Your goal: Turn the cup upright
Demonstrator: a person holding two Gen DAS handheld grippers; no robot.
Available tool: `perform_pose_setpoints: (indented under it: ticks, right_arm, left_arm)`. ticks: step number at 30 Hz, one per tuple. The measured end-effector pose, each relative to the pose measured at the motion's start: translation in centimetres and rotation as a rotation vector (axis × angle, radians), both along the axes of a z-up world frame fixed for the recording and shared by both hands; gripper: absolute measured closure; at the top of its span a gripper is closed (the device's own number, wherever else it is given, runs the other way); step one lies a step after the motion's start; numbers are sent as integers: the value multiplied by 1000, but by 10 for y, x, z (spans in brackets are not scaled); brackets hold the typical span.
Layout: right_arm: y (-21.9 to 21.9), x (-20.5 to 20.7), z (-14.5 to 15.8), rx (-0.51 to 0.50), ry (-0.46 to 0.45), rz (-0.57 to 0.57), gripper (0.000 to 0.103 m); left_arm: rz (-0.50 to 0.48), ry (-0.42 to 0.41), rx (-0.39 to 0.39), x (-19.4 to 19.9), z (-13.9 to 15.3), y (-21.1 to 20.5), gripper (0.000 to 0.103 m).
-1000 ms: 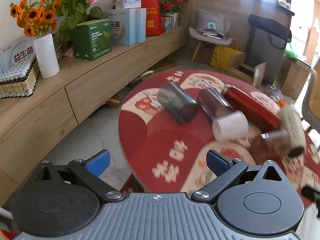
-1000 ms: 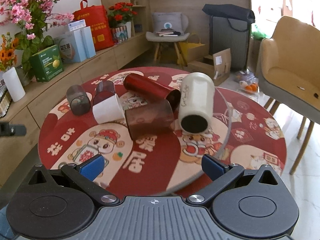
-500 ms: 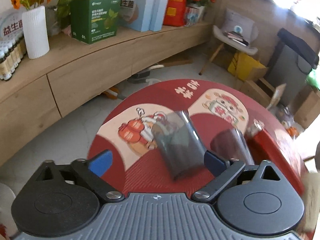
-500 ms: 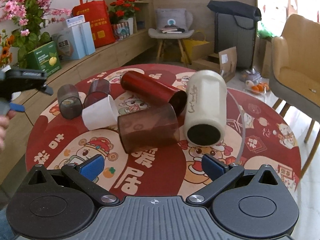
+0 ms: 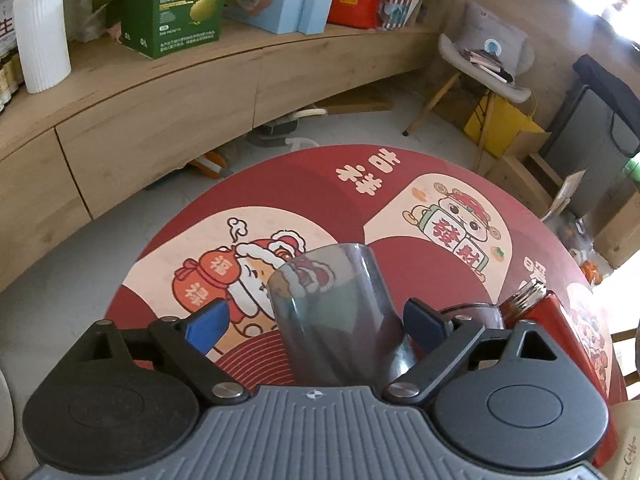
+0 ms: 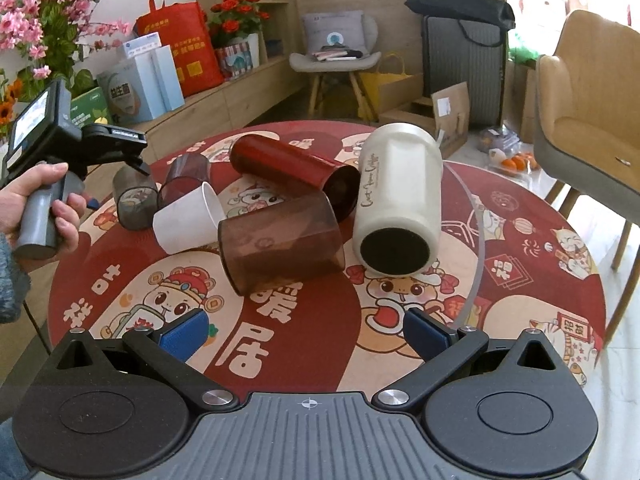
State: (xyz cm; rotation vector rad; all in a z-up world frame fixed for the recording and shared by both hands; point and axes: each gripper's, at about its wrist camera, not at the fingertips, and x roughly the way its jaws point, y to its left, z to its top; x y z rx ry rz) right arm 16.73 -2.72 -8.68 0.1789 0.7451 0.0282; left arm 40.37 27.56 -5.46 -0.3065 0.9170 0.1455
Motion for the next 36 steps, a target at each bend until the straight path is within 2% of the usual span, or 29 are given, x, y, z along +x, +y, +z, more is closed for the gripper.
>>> perform_pose_setpoints:
  ticks: [6,7,8,10,14,19,27,31,36]
  right_arm:
    - [-1,-4,2,9,-3,-6,0]
    - [-1,-4,3,13,-5,-6,0]
    - [0,-4,4,12,-6,-6,0]
    - [1,-4,6,-2,-8,-5,0]
    - [4,-7,9,-6,-7,-6,0]
    - [11,-16,14,-2,-5,1,0]
    - [17,-35,23,2,12,-1,0]
    - [14,-44,25,-16,25,-19,0]
    - [6,-50,22,-18,47,-50,0]
  left_arm:
    - [-19,15,-60,2,-15,5,9]
    - [-22,17,-73,1,-19,6,17]
    - [-28,18,-89,-1,-22,8,31]
    - [-30,26,-85,-6,-24,10,35]
    - [-56,40,-73,-27,-22,17,35]
    - [-126,53,-29,-74,-17,17,35]
    - [-285,47,34,-155,-18,-25,35]
    - [-364,25,44,-174,-19,-48,35]
    - [-435,-27,101,-181,-20,-70,31]
